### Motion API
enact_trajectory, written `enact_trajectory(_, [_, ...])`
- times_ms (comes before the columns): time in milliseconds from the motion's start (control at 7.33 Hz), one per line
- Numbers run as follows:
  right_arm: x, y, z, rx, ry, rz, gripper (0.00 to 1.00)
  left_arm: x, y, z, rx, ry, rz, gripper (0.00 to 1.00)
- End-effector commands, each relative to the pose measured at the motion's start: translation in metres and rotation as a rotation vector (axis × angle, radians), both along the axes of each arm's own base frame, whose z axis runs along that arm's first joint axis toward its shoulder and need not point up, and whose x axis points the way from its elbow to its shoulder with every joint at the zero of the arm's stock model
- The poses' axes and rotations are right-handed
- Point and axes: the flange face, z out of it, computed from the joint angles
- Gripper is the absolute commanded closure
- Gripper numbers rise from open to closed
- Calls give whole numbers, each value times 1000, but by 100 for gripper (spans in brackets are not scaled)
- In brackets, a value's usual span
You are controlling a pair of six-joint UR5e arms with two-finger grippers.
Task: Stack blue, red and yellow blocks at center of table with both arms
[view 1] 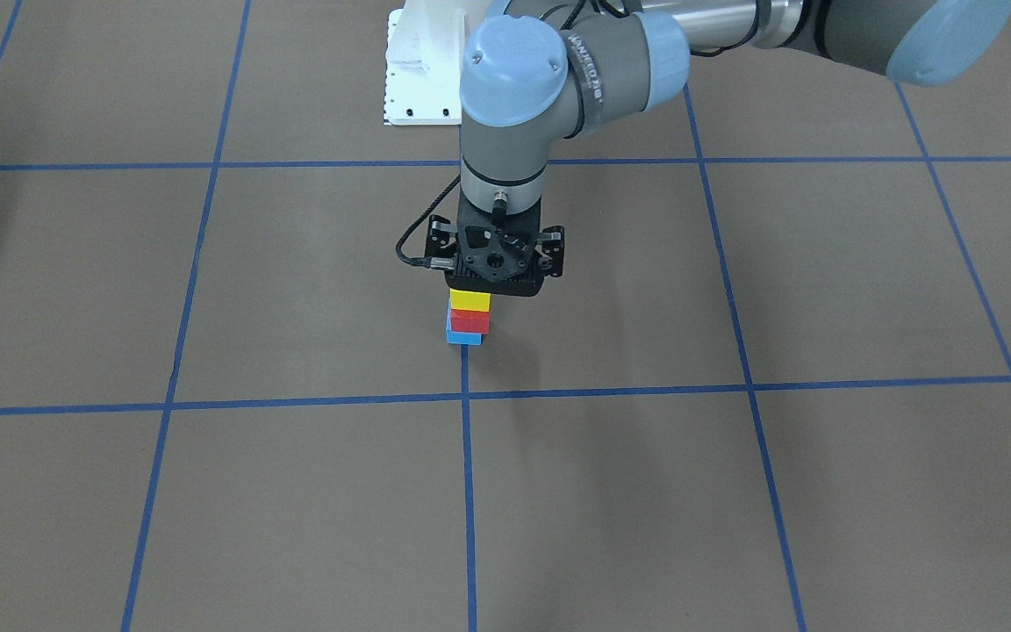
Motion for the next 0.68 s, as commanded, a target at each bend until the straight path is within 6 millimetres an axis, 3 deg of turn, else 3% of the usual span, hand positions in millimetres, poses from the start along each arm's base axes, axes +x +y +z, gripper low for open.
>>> enact_trajectory(0, [0,3,3,-7,0,0,0,-113,-5,63,91,-6,75,0])
enact_trajectory(136, [1,6,6,-9,0,1,0,-180,-11,100,144,-2,111,0])
enact_trajectory(545, [1,10,11,-21,-1,2,0,-386,-35,275,243,-81,234,0])
